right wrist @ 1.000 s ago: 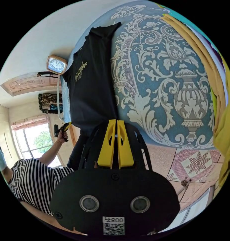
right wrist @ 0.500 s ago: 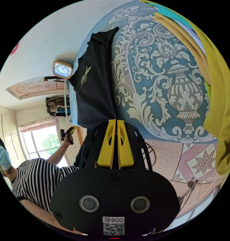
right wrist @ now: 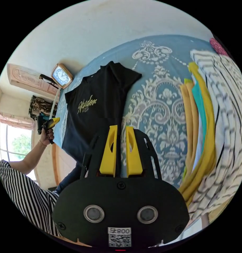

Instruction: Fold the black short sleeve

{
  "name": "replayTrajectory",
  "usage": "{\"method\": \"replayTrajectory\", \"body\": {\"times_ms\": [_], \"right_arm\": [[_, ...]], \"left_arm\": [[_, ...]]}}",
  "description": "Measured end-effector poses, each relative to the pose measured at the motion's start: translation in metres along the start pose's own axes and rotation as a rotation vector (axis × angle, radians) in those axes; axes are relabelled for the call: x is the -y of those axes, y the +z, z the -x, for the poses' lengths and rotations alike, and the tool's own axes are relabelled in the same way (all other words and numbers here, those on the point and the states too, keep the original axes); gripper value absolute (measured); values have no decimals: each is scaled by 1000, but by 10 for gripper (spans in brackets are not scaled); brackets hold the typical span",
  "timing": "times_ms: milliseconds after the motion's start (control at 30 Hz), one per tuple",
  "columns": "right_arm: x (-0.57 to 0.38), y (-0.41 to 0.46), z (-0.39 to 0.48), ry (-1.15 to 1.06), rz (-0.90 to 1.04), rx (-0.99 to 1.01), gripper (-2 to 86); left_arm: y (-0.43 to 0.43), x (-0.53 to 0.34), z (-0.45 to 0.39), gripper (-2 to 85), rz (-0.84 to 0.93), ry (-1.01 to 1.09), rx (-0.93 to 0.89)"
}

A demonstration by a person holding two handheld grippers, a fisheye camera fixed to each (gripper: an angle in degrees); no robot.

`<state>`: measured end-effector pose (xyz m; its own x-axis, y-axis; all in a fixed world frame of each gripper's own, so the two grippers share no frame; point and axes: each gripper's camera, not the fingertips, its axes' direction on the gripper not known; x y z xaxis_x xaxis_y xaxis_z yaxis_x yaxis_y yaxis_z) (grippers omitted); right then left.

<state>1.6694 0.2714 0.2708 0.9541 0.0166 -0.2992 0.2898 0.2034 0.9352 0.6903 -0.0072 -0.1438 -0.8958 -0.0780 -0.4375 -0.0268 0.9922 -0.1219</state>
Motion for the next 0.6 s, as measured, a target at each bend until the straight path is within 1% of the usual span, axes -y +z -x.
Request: {"method": "replayTrajectory", "body": {"times_ms": [33,100,133,167,300,333,400,533,600], "right_arm": [[10,1,4,-9,-10,-18,60],[49,5,15,-40,-46,-75,60],[58,6,18,-43,-58,-91,60],[74,8,22,-46,-83,-128,60],[121,19,32,-39,-148,-202,62],[126,21,33,-39,-151,-208,63],[145,34,38,-40,-142,-233,69],[162,51,46,-39,-131,-272,75],[167,59,55,-42,-139,-297,74]], "left_arm": [[19,15,-6,36,21,38,-9],[94,70,-32,44,96,178,-43],[113,82,-38,47,111,208,-49],[150,106,-49,51,144,268,-50],[268,173,-79,64,229,430,20],[283,181,-82,66,237,448,26],[337,208,-92,71,268,512,74],[408,236,-102,73,316,603,191],[452,244,-100,70,373,643,298]]}}
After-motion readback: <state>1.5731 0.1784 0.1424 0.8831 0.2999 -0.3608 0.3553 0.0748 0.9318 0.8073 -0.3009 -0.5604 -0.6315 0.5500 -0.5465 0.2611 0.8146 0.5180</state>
